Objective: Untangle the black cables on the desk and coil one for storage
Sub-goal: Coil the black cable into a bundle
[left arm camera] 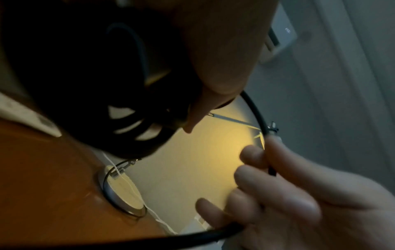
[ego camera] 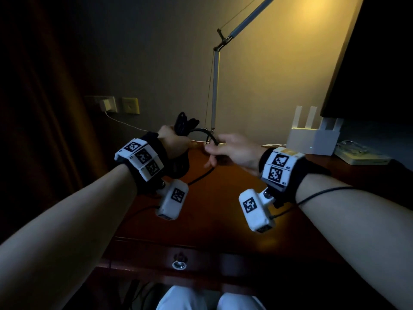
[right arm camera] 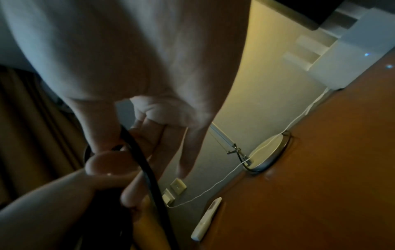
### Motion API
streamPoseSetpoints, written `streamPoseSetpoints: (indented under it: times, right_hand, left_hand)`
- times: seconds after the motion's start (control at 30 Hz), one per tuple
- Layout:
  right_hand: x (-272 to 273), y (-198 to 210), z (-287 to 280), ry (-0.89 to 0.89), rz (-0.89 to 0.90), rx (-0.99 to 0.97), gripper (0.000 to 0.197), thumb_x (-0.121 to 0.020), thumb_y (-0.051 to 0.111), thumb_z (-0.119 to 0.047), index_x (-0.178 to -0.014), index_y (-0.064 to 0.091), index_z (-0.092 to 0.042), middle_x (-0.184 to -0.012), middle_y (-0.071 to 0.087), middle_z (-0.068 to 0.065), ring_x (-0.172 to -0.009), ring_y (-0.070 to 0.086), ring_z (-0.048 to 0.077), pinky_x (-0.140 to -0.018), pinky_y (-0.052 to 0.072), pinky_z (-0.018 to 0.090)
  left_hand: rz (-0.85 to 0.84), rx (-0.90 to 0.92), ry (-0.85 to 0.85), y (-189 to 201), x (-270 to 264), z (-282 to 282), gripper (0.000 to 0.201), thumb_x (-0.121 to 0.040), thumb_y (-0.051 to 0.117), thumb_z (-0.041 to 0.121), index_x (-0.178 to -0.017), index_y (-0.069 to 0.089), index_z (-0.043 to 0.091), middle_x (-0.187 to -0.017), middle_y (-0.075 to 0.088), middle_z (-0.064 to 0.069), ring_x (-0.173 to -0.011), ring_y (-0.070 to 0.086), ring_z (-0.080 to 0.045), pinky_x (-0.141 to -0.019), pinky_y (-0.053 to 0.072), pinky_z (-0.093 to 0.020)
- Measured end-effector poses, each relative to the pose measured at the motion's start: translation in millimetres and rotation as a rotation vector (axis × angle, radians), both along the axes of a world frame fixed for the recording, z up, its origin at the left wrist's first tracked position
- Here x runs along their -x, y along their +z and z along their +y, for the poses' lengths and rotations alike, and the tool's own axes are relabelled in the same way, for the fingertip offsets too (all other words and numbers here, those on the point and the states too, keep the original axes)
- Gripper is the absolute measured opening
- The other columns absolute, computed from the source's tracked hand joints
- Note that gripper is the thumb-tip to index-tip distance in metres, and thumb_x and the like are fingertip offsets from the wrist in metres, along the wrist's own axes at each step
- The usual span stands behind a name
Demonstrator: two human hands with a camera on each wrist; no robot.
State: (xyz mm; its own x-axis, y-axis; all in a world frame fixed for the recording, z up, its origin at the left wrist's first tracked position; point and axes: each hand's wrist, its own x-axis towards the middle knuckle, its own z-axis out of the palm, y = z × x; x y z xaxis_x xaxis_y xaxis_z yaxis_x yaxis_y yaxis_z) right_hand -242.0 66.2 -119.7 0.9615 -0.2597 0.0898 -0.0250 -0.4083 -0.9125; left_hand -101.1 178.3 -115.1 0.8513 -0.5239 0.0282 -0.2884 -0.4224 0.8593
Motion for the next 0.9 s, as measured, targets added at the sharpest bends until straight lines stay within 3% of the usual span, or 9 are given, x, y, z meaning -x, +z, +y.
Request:
streamPoseSetpoints:
  times: [0.1,0.2,0.27,0.37,0.47,0.53,0.67,0.73,0.9]
  right_hand:
    - [3.0,3.7,-3.6,0.03,-0.062,-0.199,0.007,-0.098,0.049,-0.011,-0.097,0.056,-0.01,-0.065,0.052,0.001,-0.064,0.058,0.018,-0.079,0.046,0.04]
    - [1.2,13.2,-7.1,-0.088,-0.234,-0.22,0.017,-0.097,0.049,-0.005,-0.099,0.065,-0.009,-0.076,0.049,0.004,-0.065,0.047,0.011,-0.068,0.048,0.029]
    - [-3.5,17.7,-9.0,-0.215,-0.347,-0.169,0.015,-0.095,0.056,-0.007,-0.098,0.069,-0.012,-0.077,0.055,0.0,-0.066,0.049,0.009,-0.062,0.044,0.025]
    - [-13.7,14.5,-13.6,-0.334,-0.414,-0.136,0.008,-0.09,0.066,-0.02,-0.089,0.07,-0.013,-0.071,0.061,-0.004,-0.065,0.055,0.009,-0.069,0.047,0.026]
    - [-16.8,9.3,-12.4,-0.339,-0.354,-0.118,0.039,-0.088,0.063,-0.045,-0.09,0.07,-0.007,-0.079,0.069,0.007,-0.074,0.065,0.019,-0.079,0.05,0.032]
    - [-14.5,9.1,-10.1,-0.277,-0.265,-0.193,0.059,-0.086,0.056,-0.058,-0.096,0.065,0.0,-0.088,0.073,0.014,-0.08,0.07,0.025,-0.082,0.053,0.034]
    - [-10.2,3.4,-8.8,-0.07,-0.18,-0.382,0.06,-0.073,0.052,-0.07,-0.082,0.054,-0.01,-0.077,0.066,0.01,-0.071,0.065,0.021,-0.091,0.046,0.051]
    - [-11.4,1.8,-8.1,-0.081,-0.2,-0.476,0.051,-0.076,0.055,-0.067,-0.075,0.048,-0.016,-0.072,0.055,0.005,-0.063,0.062,0.018,-0.079,0.044,0.044]
    - [-11.7,15.8,-7.7,-0.198,-0.347,-0.608,0.033,-0.096,0.051,-0.04,-0.072,0.045,-0.018,-0.057,0.03,-0.003,-0.05,0.025,0.013,-0.053,0.019,0.029]
  left_hand:
    - [0.068,0.031,0.009,-0.1,0.6,3.2,0.056,-0.076,0.079,0.02,-0.125,0.056,0.007,-0.112,0.067,-0.014,-0.099,0.067,-0.029,-0.088,0.055,-0.043]
    - [0.155,0.005,-0.127,0.0,9.2,10.1,0.042,-0.078,0.076,0.017,-0.114,0.058,0.005,-0.096,0.072,-0.015,-0.085,0.071,-0.03,-0.083,0.057,-0.046]
    - [0.187,0.0,-0.254,1.0,18.1,15.1,0.029,-0.081,0.072,0.015,-0.105,0.059,0.003,-0.083,0.073,-0.015,-0.072,0.071,-0.027,-0.069,0.059,-0.038]
    - [0.185,0.052,-0.409,5.7,32.0,20.3,0.014,-0.087,0.065,0.015,-0.095,0.06,0.006,-0.067,0.068,-0.008,-0.05,0.063,-0.016,-0.045,0.047,-0.021]
    - [0.246,0.188,-0.476,12.3,41.8,21.2,0.013,-0.087,0.064,0.016,-0.091,0.057,0.006,-0.059,0.063,-0.004,-0.06,0.061,-0.022,-0.058,0.047,-0.028]
    - [0.269,0.238,-0.489,15.4,43.1,21.5,0.016,-0.088,0.064,0.019,-0.08,0.056,0.008,-0.062,0.062,-0.007,-0.057,0.058,-0.021,-0.055,0.046,-0.028]
    - [0.405,0.349,-0.509,22.6,43.4,23.8,0.031,-0.088,0.061,0.025,-0.063,0.048,0.012,-0.067,0.053,-0.01,-0.048,0.052,-0.02,-0.045,0.043,-0.021]
    - [0.466,0.393,-0.509,22.9,42.1,25.0,0.032,-0.093,0.054,0.023,-0.065,0.045,0.011,-0.069,0.049,-0.01,-0.042,0.051,-0.017,-0.04,0.042,-0.017]
    - [0.52,0.328,-0.564,13.3,42.8,23.2,0.025,-0.084,0.058,0.028,-0.069,0.046,0.012,-0.066,0.055,-0.006,-0.058,0.051,-0.019,-0.054,0.042,-0.024]
